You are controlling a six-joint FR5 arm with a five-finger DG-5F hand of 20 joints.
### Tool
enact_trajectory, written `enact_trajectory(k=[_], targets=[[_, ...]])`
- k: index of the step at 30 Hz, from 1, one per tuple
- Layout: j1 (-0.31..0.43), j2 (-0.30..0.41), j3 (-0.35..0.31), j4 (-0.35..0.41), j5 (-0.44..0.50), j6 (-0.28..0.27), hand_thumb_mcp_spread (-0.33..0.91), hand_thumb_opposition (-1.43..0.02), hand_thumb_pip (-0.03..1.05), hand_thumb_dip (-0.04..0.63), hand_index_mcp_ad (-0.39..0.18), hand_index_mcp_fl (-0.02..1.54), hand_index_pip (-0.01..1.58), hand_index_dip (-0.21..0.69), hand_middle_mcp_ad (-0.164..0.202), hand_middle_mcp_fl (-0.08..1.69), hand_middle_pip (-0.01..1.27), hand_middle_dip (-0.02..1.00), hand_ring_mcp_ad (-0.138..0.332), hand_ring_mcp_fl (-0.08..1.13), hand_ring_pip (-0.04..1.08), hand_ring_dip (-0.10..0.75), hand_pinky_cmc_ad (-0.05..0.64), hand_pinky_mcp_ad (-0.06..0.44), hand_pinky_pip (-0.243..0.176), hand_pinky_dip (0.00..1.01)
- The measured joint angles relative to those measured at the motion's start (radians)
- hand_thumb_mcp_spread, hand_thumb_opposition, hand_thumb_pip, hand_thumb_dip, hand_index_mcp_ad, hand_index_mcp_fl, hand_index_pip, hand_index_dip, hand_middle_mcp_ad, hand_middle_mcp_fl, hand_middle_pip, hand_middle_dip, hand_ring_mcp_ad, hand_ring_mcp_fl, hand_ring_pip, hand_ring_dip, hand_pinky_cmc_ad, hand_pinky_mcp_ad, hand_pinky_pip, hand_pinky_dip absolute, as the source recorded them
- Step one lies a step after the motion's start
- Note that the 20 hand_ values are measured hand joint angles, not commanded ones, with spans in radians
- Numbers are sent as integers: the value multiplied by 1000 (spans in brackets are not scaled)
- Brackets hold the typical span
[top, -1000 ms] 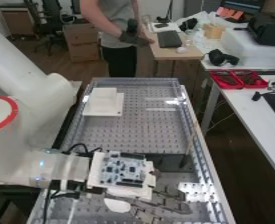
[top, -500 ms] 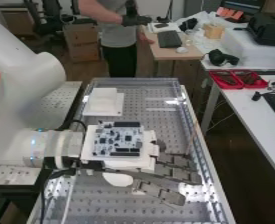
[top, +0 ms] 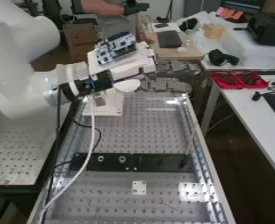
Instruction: Grab the paper clip and place it in the clear container
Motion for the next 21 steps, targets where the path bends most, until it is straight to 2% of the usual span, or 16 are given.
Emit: enact_trajectory(k=[7,14,18,21], targets=[[107,33,-47,29,49,-1,459,-984,646,267,-182,672,1344,-3,61,265,119,182,86,87,105,94,328,276,98,195],[227,38,-78,45,145,-11,459,-984,646,267,-182,672,1344,-3,58,269,119,182,86,87,105,96,328,272,98,195],[294,22,-78,45,216,-15,459,-984,646,267,-182,672,1344,-3,58,265,119,182,86,87,105,93,328,272,98,195],[347,-7,-67,36,314,-18,459,-984,646,267,-182,672,1344,-3,58,265,119,182,86,87,105,93,328,272,98,195]])
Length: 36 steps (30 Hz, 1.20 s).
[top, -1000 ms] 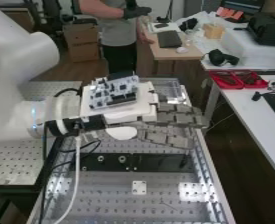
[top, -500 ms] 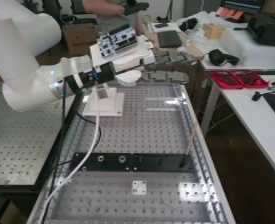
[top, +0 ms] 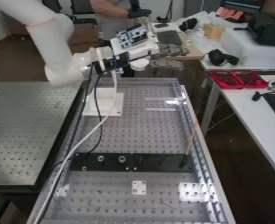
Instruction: Grab the paper clip and place it in the clear container
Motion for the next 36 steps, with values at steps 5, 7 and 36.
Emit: enact_trajectory(k=[5,7,36], targets=[[45,-41,21,-21,124,2,459,-984,646,267,-182,672,1344,-2,61,265,119,182,86,87,105,93,328,272,98,195],[59,-59,29,-32,169,5,459,-984,646,267,-182,672,1344,-2,61,265,119,182,86,87,105,93,328,272,98,195],[140,-237,152,-226,285,103,459,-979,646,267,-182,642,1353,-2,58,248,119,182,87,80,105,96,328,276,98,195]])
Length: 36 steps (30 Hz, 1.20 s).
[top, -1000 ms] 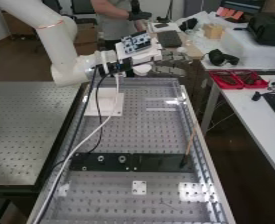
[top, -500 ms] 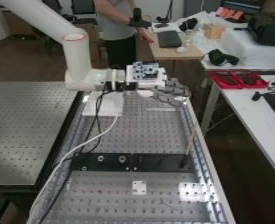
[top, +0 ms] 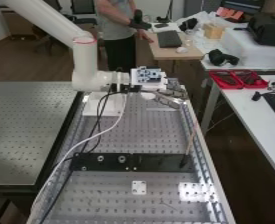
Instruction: Grab the paper clip and place it in the clear container
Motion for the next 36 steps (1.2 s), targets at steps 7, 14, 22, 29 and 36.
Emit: enact_trajectory(k=[7,14,22,29,36], targets=[[-11,4,4,-43,-16,-5,445,-895,794,284,-183,206,1408,0,58,115,119,182,86,17,96,96,328,272,66,269],[-23,52,-31,-36,-16,-10,396,-822,801,283,-183,42,1410,-10,56,51,119,182,89,0,98,96,328,272,0,374],[-35,188,-111,-7,-6,-45,337,-777,808,283,-183,23,1403,-24,59,54,119,182,89,0,98,96,328,272,-61,443],[-52,326,-167,-35,13,-99,307,-770,798,283,-182,23,1276,-28,56,51,119,182,89,0,98,96,328,272,-75,490],[-89,470,-187,-137,25,-177,281,-757,770,283,-171,21,1204,-28,59,51,115,182,89,0,91,96,328,272,-75,497]])
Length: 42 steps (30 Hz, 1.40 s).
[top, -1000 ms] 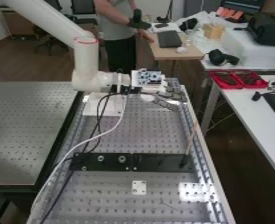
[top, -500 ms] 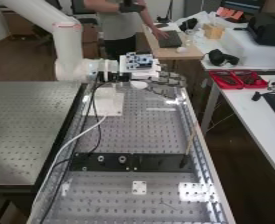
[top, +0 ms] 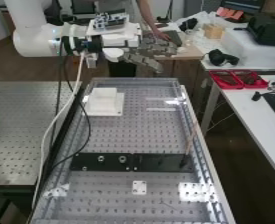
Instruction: Grab the paper clip and place it in the clear container
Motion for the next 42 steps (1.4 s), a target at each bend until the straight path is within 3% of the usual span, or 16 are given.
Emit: enact_trajectory(k=[6,12,31,42], targets=[[-45,62,14,-110,-1,-82,281,-759,749,283,-171,24,1182,-14,59,51,119,182,89,0,91,96,328,272,-75,497],[-55,85,17,-134,4,-117,281,-759,738,283,-171,24,1162,-10,59,54,115,182,87,0,91,96,328,272,-75,497],[-59,124,30,-180,-7,-132,284,-759,731,286,-171,23,1145,-2,59,51,119,182,91,0,93,96,328,278,-75,497],[-73,138,26,-206,-5,-153,283,-757,731,283,-154,24,934,-2,59,45,119,182,91,0,79,96,340,279,-75,497]])
